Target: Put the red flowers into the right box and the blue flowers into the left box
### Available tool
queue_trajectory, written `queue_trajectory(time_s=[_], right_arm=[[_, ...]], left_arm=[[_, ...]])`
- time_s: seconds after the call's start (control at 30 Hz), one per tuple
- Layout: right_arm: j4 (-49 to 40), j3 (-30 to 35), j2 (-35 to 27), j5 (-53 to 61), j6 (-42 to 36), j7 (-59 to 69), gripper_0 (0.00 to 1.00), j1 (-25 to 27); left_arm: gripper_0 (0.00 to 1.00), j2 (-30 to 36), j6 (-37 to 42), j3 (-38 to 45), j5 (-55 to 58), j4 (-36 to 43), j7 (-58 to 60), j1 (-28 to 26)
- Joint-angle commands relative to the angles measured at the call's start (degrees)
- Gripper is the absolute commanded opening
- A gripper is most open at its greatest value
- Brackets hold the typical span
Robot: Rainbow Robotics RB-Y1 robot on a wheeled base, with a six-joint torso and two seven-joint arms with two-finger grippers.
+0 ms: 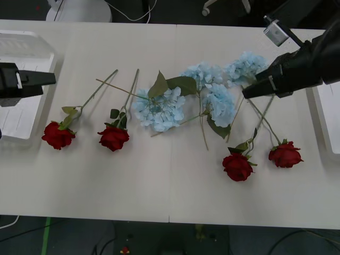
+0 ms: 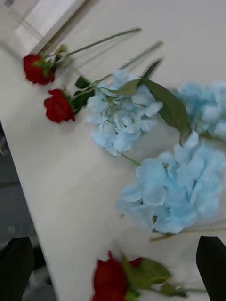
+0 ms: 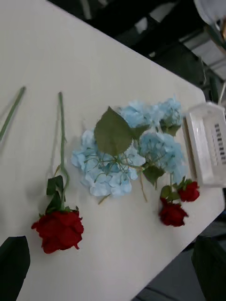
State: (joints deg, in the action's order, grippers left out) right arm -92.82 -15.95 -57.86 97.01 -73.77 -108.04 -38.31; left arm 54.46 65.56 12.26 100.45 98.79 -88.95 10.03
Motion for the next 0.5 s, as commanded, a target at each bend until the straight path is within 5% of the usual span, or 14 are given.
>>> queue_trajectory(time_s=[0.03,0.07,0.3,0.5], right_arm=[[-0.7,0.4,-0.8,-3.6,2.1,20.4,1.0,-2.0],[-0.7,0.4,-0.8,-3.6,2.1,20.4,1.0,-2.0],[-0.3,0.0,-0.1,-10.5,0.9,82.1,1.0,-1.2],[-0.3,0.0,0.6,-14.8,1.2,117.9,1.0,-1.2]], left_arm=[[1.0,-0.7,0.5,1.2,-4.3,-5.4,10.5,7.2],[1.0,-0.7,0.5,1.2,-4.3,-5.4,10.5,7.2],[1.0,-9.8,1.0,-2.3,-30.6,-6.9,57.0,20.7],[1.0,-15.0,1.1,-11.3,-51.7,-8.7,85.8,25.1]])
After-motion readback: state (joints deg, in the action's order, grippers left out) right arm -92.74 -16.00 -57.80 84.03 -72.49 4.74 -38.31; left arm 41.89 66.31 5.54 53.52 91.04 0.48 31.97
